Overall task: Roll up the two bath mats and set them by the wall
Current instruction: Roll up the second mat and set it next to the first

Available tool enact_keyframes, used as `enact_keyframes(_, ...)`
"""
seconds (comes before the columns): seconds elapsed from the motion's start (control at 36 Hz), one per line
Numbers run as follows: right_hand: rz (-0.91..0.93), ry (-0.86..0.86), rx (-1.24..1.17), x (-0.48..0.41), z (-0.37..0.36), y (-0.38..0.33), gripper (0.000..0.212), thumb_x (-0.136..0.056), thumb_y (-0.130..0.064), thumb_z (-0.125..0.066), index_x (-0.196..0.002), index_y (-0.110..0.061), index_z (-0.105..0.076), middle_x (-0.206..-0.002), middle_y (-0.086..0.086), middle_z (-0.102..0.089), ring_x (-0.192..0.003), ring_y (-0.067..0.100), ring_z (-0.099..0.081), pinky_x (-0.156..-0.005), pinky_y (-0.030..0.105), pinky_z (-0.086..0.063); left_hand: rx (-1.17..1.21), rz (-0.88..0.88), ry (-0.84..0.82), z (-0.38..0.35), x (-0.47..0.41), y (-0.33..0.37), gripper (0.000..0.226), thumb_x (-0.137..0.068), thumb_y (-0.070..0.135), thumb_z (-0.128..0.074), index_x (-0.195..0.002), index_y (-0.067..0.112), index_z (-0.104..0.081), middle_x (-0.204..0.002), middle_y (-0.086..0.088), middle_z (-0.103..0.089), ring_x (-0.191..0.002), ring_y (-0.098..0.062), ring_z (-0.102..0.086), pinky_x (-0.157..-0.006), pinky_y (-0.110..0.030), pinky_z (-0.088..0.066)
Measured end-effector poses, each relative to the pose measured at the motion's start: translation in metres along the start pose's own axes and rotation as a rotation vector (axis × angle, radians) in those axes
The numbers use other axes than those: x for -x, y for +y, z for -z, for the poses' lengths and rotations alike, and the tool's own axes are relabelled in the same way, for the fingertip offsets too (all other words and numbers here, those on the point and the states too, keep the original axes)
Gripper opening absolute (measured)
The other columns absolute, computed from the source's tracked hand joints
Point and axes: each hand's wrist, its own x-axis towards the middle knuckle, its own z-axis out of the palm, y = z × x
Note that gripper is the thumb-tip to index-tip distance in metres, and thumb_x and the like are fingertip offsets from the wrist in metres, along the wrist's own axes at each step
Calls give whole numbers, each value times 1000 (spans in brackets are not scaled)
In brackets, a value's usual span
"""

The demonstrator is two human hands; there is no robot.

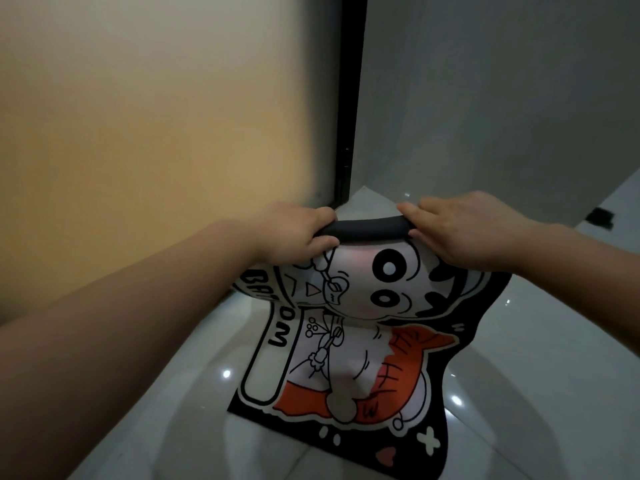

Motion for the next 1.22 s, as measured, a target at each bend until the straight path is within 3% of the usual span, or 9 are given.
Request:
enact_keyframes(0.25, -83, -72, -159, -18, 5, -9, 16, -92, -37, -35, -89, -22, -40, -81, 0, -55, -61, 21, -49, -48, 30, -30, -62, 21, 47, -1, -6, -4, 17, -85, 32, -56, -90, 24, -42, -65, 10, -42, -62, -18, -44, -57, -31, -29)
enact_keyframes(0.36, -145, -156, -244, -25, 8, -17, 18, -87, -30, -48, -81, -21, -35, -70, -4, -44, -57, 16, -43, -46, 30, -27, -5, 85, 62, -5, -10, -2, 18, -80, 13, -51, -88, 21, -38, -66, 4, -44, -62, -22, -46, -56, -33, -34)
enact_keyframes(0.56, -196, -157, -284, -19, 3, -16, 15, -89, -20, -45, -100, -23, -35, -64, -4, -48, -51, 17, -46, -42, 32, -30, 3, 25, 130, -14, -9, -4, 27, -87, 28, -49, -112, 27, -41, -72, 7, -55, -61, -19, -50, -57, -34, -40)
enact_keyframes(0.67, -40, -58, -98, -15, -7, -11, 48, -92, -45, -24, -135, -24, -24, -103, 1, -59, -76, 24, -59, -52, 30, -34, -78, -54, 242, -14, -9, -3, 32, -88, 49, -40, -108, 24, -45, -77, 8, -53, -64, -18, -49, -56, -32, -33)
enact_keyframes(0.72, -31, -22, -72, -12, -11, -10, 71, -86, -62, -4, -143, -22, -15, -110, 2, -58, -83, 24, -60, -55, 30, -35, -70, -78, 278, -14, -8, 0, 41, -85, 55, -31, -107, 23, -46, -82, 6, -56, -68, -19, -52, -58, -33, -36)
enact_keyframes(0.78, -39, -15, -95, -10, -13, -9, 74, -85, -61, 4, -145, -21, -14, -109, 2, -57, -82, 23, -58, -57, 30, -36, -31, -89, 279, -15, -7, 2, 39, -86, 49, -30, -108, 22, -46, -84, 4, -56, -71, -20, -53, -60, -34, -36)
enact_keyframes(0.94, -100, -36, -46, -10, -9, -17, 54, -91, -44, -14, -136, -16, -27, -94, 4, -52, -62, 18, -41, -50, 30, -29, -20, -31, 214, -16, -12, 0, 24, -92, 32, -44, -114, 23, -45, -89, 9, -45, -76, -14, -44, -63, -32, -32)
enact_keyframes(1.11, -177, -73, -198, -15, -5, -18, 21, -92, -31, -45, -109, -20, -50, -88, 3, -55, -72, 24, -51, -56, 31, -35, -65, 31, 143, -16, -16, -2, 18, -86, 39, -57, -96, 25, -54, -85, 8, -53, -75, -17, -51, -58, -31, -35)
enact_keyframes(1.22, -255, -158, -381, -20, -5, -22, 20, -79, -23, -60, -83, -21, -41, -86, 1, -47, -71, 21, -45, -58, 31, -33, -65, 52, 169, -20, -16, -1, 12, -80, 25, -56, -88, 23, -47, -68, 11, -44, -60, -15, -46, -48, -29, -31)
